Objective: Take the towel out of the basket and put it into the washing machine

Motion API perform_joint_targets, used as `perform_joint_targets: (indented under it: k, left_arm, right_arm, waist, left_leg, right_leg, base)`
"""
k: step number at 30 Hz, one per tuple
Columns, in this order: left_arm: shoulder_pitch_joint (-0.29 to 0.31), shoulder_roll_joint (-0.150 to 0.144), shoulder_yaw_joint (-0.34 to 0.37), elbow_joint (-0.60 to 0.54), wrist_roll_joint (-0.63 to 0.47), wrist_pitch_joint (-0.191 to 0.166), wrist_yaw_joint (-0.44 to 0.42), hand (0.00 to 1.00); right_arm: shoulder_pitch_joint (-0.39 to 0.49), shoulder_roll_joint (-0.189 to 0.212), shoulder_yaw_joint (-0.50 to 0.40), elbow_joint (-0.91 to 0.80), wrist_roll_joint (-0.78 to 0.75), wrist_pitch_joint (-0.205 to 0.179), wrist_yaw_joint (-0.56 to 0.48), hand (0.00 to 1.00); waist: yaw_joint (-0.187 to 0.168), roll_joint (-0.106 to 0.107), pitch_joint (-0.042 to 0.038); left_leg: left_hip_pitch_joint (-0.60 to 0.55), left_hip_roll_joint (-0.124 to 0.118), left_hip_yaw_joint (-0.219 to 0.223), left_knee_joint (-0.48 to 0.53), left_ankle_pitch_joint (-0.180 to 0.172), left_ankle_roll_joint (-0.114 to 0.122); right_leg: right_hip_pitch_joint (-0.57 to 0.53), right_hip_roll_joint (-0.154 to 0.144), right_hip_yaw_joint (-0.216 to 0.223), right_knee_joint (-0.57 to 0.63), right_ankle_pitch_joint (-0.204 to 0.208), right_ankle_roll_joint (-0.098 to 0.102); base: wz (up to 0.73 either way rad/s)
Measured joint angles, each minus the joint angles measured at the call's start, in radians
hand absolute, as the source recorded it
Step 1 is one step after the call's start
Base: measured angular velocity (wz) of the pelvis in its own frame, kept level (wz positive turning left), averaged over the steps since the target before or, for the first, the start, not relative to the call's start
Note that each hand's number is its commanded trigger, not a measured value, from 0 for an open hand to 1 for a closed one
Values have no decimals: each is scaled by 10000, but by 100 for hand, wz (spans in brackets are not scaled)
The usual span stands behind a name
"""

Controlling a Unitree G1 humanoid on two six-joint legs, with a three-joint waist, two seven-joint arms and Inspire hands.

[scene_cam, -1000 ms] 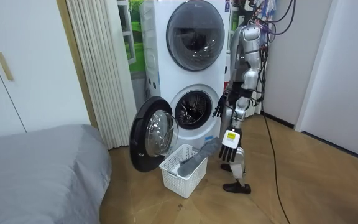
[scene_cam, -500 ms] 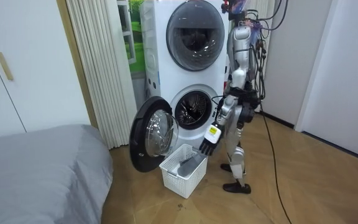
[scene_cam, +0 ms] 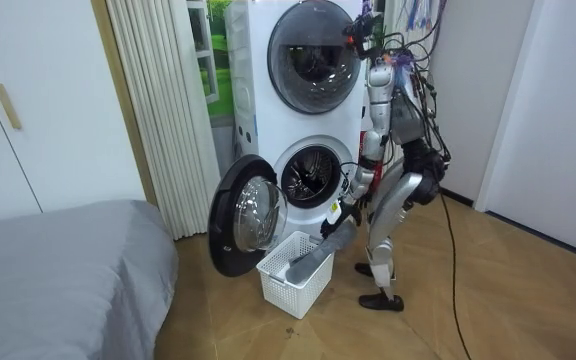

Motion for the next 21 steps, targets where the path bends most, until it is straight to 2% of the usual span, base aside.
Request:
perform_joint_targets:
  k: [1,3,6,8,12,16,18,21]
  left_arm:
    - [-138,54,-60,1,-11,-48,73,0]
    - [-641,264,-212,-1,-1,-186,265,0]
    - [-940,393,-243,-7,7,-248,409,0]
    - [-1185,591,-289,-7,12,-293,579,0]
    - [-1433,755,-606,11,104,-304,1035,0]
    - [-1790,853,-1163,26,109,-547,1594,0]
    - [-1981,941,-1571,31,110,-617,1826,0]
    - [-2114,947,-1890,30,144,-820,2002,0]
  right_arm:
    - [-16,0,27,-91,96,-7,-6,0]
    - [-294,-10,175,-213,157,-123,-9,0]
    - [-583,-27,208,-247,173,-142,-6,0]
    - [-590,-37,226,-717,240,-153,-15,0]
    - [-677,-12,605,-1168,604,-219,-41,0]
    - [-937,-15,1143,-1335,1132,-429,-103,0]
    - [-1125,-19,1409,-1342,1583,-643,-106,0]
    - [-1211,-48,1561,-1338,1900,-764,-104,0]
  waist:
    - [-65,-2,2]
    - [-160,-66,58]
    - [-330,-68,66]
    - [-405,-78,71]
    - [-682,-84,79]
    - [-841,-92,92]
    - [-931,-91,95]
    - [-1015,-90,97]
  left_leg:
    - [-238,37,30,163,-19,7]
    - [-1128,230,135,925,-227,-35]
    - [-1846,397,188,1567,-423,-64]
    - [-2556,657,233,2247,-660,-96]
    - [-3322,762,228,3011,-904,-129]
    - [-3869,833,185,3473,-1074,-258]
    - [-4148,971,157,3701,-1166,-291]
    - [-4342,1003,136,3883,-1256,-311]
  right_leg:
    - [-239,6,24,142,-15,-26]
    - [-1144,41,137,700,-82,-148]
    - [-1869,89,152,1211,-161,-275]
    - [-2542,209,133,1685,-245,-406]
    - [-3366,167,130,2537,-529,-545]
    - [-3952,180,137,3019,-664,-659]
    - [-4180,280,102,3116,-665,-689]
    - [-4375,309,106,3265,-707,-724]
  base:
    - [-7]
    - [-19]
    - [-19]
    - [-22]
    - [-2]
    - [-1]
    - [-10]
    - [-7]
